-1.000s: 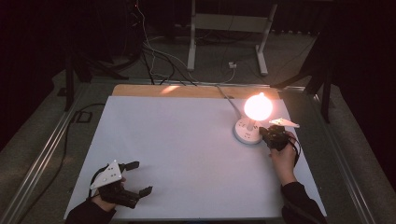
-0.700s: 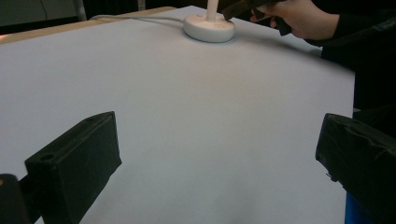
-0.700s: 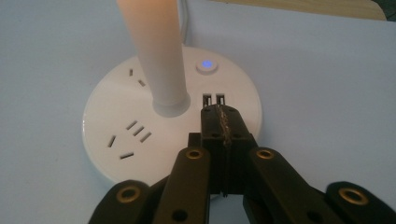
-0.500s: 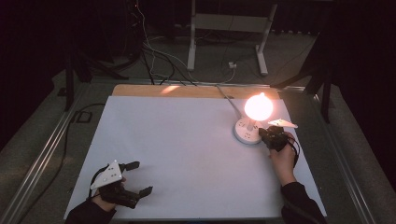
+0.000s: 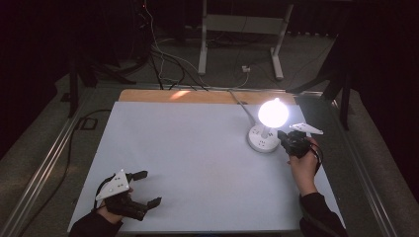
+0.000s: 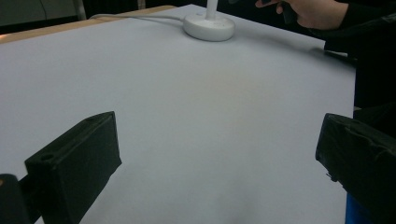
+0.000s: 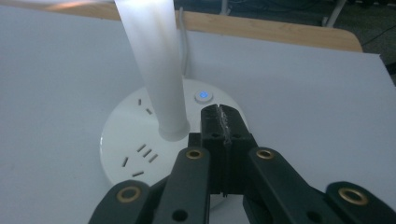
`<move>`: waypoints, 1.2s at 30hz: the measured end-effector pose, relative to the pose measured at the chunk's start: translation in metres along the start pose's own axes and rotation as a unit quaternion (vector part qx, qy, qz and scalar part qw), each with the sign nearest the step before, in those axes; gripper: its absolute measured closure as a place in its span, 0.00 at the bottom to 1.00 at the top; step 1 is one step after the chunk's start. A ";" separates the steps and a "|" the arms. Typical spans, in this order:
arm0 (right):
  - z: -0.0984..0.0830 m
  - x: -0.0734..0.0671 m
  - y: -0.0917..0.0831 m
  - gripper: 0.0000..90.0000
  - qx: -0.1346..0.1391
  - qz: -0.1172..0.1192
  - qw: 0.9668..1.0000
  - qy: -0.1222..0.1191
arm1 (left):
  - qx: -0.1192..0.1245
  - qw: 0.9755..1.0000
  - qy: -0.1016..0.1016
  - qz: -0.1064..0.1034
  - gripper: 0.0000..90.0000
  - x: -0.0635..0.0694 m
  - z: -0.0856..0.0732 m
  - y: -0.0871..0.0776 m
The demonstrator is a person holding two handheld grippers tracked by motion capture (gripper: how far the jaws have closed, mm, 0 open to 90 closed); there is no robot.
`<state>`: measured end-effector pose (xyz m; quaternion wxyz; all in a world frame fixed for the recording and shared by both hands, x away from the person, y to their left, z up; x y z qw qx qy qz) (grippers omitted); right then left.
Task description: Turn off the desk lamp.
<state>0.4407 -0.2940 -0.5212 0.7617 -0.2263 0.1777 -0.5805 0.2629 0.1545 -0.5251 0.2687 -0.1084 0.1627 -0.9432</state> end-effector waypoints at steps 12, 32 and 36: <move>0.000 -0.002 0.000 0.99 -0.002 0.003 1.000 0.000 | 0.001 1.000 -0.001 0.001 0.01 0.000 0.000 0.000; -0.021 -0.005 0.019 0.99 -0.039 -0.001 0.999 -0.014 | -0.001 1.000 -0.002 0.001 0.01 0.000 0.000 0.000; -0.022 -0.005 0.020 0.99 -0.042 -0.002 0.999 -0.015 | 0.001 1.000 -0.002 0.000 0.01 0.000 0.000 0.000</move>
Point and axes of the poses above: each handheld gripper's, and its own axes: y roughly forward along the jaws, z roughly out of its top, x roughly to its right, the point moved 8 cm from there along y, roughly forward along the jaws, and after that the axes turned 1 degree about -z, right-handed, at the moved point
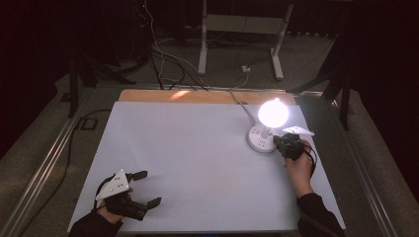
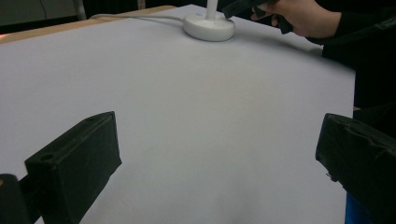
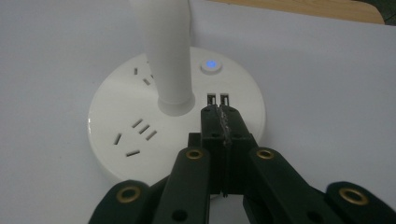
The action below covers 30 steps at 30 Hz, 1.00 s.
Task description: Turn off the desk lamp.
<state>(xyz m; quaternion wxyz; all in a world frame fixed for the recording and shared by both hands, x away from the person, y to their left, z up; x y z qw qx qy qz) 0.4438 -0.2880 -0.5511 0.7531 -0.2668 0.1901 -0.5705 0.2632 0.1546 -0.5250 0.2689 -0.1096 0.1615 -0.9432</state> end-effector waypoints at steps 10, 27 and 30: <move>-0.002 0.001 0.001 0.99 0.002 -0.001 1.000 -0.006 | -0.002 1.000 0.002 -0.001 0.01 0.001 0.000 0.001; 0.024 0.002 -0.034 0.85 0.056 0.003 0.998 0.001 | -0.001 1.000 0.003 0.001 0.01 0.000 0.000 0.000; 0.024 -0.002 -0.037 0.74 0.054 0.008 0.998 -0.010 | -0.001 1.000 0.001 0.001 0.01 0.000 0.000 0.000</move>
Point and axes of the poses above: each handheld gripper's, and its own axes: y roughly forward along the jaws, z roughly out of its top, x roughly to its right, the point moved 8 cm from there along y, roughly forward along the jaws, and after that the axes turned 1 degree about -z, right-handed, at the moved point
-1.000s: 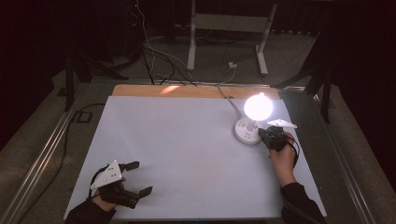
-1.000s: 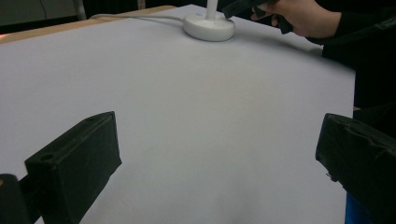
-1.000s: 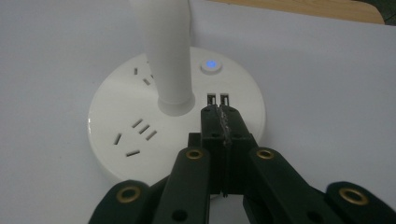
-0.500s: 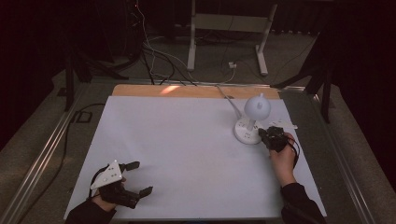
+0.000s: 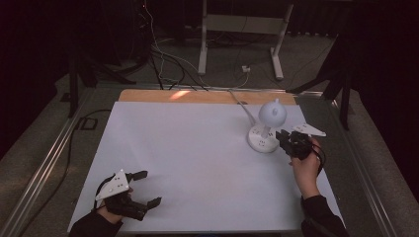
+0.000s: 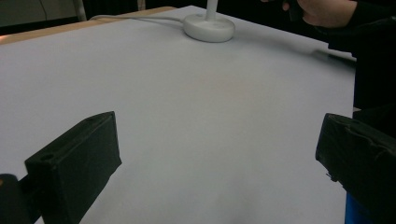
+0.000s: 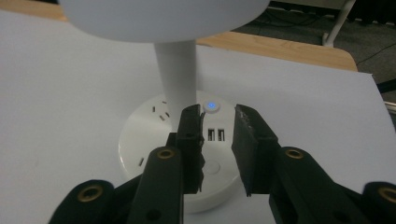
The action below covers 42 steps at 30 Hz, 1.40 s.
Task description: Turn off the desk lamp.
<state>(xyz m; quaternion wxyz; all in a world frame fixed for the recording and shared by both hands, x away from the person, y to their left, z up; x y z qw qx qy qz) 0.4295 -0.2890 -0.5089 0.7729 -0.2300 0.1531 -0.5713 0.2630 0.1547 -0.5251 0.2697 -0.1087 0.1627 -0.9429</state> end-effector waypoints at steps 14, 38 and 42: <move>-0.005 -0.015 -0.010 0.02 -0.028 0.052 0.998 0.007 | 0.002 1.000 0.003 0.001 0.01 0.000 0.001 -0.001; -0.036 -0.052 -0.040 0.00 -0.027 0.117 0.991 -0.050 | 0.003 1.000 0.004 -0.001 0.01 0.001 0.001 -0.001; -0.045 -0.058 -0.046 0.00 -0.036 0.131 0.989 -0.055 | 0.003 1.000 0.005 -0.001 0.01 0.001 0.001 -0.002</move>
Point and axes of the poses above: each handheld gripper's, and its own axes: y roughly forward along the jaws, z roughly out of its top, x roughly to its right, the point moved 8 cm from there along y, roughly forward along the jaws, and after that the axes turned 1 degree about -z, right-handed, at the moved point
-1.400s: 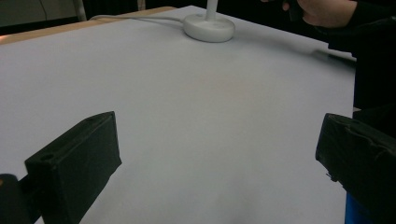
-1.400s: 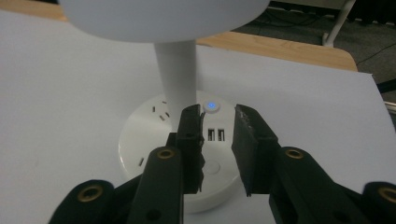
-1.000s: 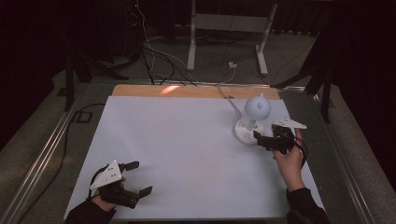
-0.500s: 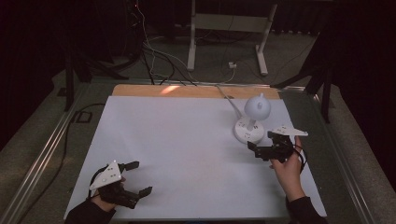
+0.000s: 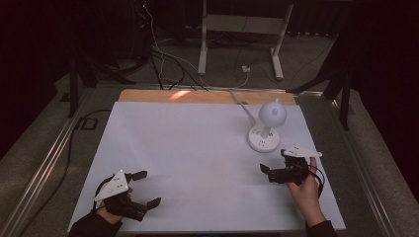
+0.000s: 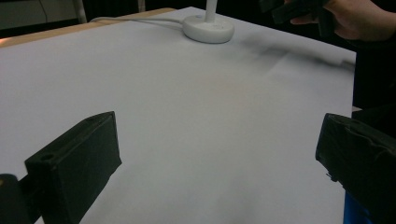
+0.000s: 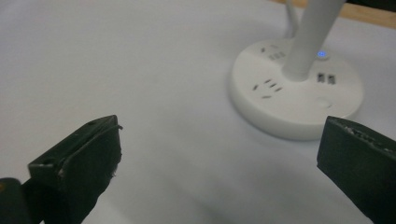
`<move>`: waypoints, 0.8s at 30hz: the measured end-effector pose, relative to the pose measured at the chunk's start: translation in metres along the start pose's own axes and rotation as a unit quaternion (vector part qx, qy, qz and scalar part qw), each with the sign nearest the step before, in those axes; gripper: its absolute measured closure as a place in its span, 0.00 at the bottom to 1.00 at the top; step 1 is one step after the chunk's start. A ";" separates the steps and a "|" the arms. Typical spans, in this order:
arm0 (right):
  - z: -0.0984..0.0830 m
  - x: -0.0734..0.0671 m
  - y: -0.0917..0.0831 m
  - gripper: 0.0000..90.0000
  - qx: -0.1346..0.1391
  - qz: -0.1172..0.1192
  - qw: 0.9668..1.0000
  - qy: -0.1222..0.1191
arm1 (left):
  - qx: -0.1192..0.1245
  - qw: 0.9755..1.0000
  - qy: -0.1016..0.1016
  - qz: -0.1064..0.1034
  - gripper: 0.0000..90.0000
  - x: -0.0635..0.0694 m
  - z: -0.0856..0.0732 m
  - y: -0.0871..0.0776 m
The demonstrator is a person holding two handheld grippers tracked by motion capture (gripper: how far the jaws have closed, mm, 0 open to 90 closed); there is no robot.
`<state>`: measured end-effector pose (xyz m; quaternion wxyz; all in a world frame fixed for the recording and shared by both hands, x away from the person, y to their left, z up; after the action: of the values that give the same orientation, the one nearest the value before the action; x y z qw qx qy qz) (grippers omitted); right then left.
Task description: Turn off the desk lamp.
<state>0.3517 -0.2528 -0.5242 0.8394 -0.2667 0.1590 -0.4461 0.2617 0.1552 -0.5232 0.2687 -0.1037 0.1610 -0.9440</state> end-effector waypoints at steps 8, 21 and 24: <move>-0.014 -0.013 -0.009 0.00 -0.007 0.022 1.000 -0.007 | 0.000 1.000 -0.001 0.000 0.01 0.000 0.000 0.000; -0.041 -0.024 -0.018 0.00 -0.022 0.050 0.998 -0.034 | -0.001 1.000 0.000 0.001 0.01 0.001 0.000 0.000; -0.044 -0.024 -0.022 0.00 -0.016 0.059 0.997 -0.038 | -0.001 1.000 0.000 0.000 0.01 0.001 0.000 0.001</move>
<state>0.3014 -0.2561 -0.5464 0.8654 -0.2869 0.1496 -0.3825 0.2612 0.1543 -0.5234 0.2684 -0.1036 0.1620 -0.9439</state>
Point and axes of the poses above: each handheld gripper's, and its own axes: y roughly forward along the jaws, z roughly out of its top, x roughly to its right, the point moved 8 cm from there along y, roughly forward along the jaws, and after that the axes turned 1 degree about -z, right-handed, at the moved point
